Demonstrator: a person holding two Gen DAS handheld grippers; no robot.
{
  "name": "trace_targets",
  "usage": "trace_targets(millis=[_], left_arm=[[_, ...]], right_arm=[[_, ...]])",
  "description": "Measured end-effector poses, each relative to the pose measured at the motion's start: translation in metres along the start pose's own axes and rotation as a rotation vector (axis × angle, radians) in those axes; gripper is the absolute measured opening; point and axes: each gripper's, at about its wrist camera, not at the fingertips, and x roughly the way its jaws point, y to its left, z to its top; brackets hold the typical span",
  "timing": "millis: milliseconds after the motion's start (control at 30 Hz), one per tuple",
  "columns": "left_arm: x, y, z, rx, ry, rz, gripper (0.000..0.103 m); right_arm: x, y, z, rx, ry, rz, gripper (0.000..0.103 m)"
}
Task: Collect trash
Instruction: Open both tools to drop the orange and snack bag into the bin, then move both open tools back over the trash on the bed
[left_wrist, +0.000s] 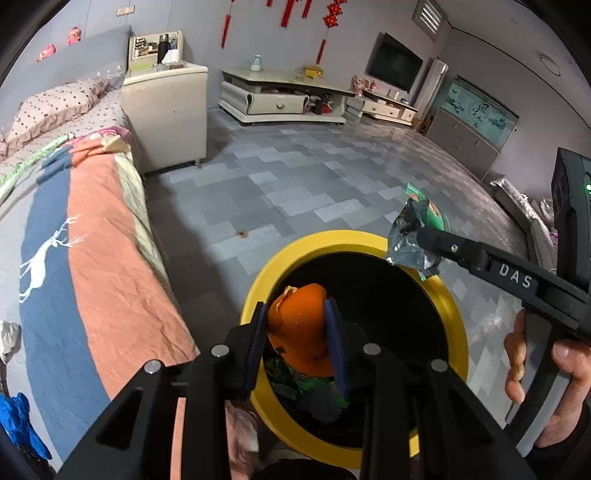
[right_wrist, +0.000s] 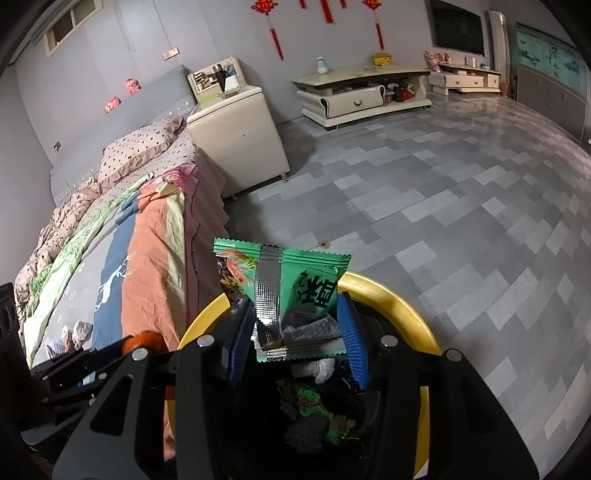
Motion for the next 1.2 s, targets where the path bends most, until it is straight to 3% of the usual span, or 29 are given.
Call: trace_targets(millis=[167, 233, 533, 767, 1200], left_arm=[[-0.005, -0.003, -0.001, 0.003, -0.016, -0.001, 0.043], [-0.009, -0.001, 0.0, -0.01, -0.027, -0.002, 0.055], [-0.024, 0.027, -0.003, -0.063, -0.06, 0.033, 0.075], [-0.047, 0.065, -0.012, -0.103, -0.083, 0.103, 0.078], [-0.098, 0.168, -0.044, -0.247, -0.117, 0.248, 0.079]], right_arm=[[-0.009, -0.005, 0.001, 0.021, -0.017, -0.017, 0.056], [-0.012, -0.008, 0.001, 0.035, -0.021, -0.022, 0.062], [-0.019, -0.009, -0.005, 0.058, -0.024, -0.034, 0.072], [-0.02, 0.013, -0.013, 0.038, -0.013, -0.002, 0.074], [-0.016, 0.108, -0.021, -0.091, 0.018, 0.122, 0.078]])
